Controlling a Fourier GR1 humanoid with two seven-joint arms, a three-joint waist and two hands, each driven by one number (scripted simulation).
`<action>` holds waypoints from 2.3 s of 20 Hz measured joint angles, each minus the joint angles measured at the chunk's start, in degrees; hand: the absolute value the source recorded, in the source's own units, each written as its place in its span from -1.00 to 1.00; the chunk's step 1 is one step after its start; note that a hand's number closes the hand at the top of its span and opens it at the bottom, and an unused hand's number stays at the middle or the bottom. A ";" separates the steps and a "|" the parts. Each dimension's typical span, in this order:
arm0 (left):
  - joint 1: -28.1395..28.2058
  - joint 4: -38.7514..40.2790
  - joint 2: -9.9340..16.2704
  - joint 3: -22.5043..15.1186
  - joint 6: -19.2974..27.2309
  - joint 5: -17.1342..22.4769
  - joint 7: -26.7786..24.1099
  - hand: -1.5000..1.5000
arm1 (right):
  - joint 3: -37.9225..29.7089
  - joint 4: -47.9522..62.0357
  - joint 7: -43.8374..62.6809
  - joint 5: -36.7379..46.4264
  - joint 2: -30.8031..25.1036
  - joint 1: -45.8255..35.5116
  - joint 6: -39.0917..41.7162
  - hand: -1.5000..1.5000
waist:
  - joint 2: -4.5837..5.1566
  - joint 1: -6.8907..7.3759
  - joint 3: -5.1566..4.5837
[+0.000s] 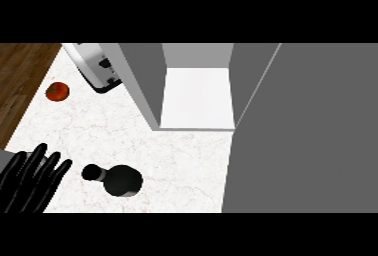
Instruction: Pick up the wine, place it into the cabinet and close the cabinet
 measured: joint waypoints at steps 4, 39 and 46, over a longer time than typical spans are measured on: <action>-1.80 0.09 0.43 0.92 1.02 0.09 1.53 -1.00 | -0.02 -0.28 4.26 0.51 -0.04 -4.12 -2.24 -1.00 | -0.02 -0.09 -0.01; -4.10 16.63 -3.50 3.60 -1.11 -9.67 -10.24 -1.00 | -5.67 -0.86 24.33 1.69 -3.93 -26.42 -8.02 -1.00 | 0.09 -0.59 -0.03; -4.09 26.70 -4.19 4.77 -3.85 -12.72 -18.56 -1.00 | -6.21 -1.07 24.81 1.41 -4.63 -26.67 -7.76 -1.00 | 0.09 -0.72 -0.02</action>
